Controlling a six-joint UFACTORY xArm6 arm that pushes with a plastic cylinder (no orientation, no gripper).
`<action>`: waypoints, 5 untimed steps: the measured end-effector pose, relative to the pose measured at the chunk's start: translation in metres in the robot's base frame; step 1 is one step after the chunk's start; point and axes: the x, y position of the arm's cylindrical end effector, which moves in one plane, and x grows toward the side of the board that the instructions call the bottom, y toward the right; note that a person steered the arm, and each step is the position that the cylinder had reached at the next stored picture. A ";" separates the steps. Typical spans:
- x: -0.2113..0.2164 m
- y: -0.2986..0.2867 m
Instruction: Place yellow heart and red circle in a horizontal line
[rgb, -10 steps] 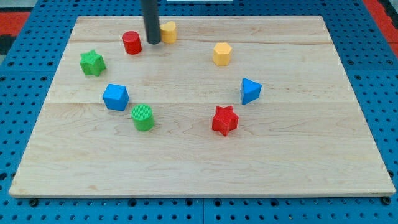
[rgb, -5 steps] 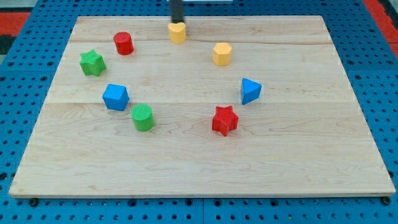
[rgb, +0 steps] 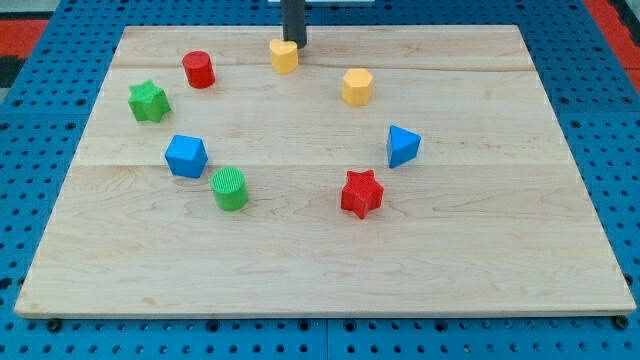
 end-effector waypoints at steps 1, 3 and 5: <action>0.022 0.000; 0.012 0.111; 0.010 0.153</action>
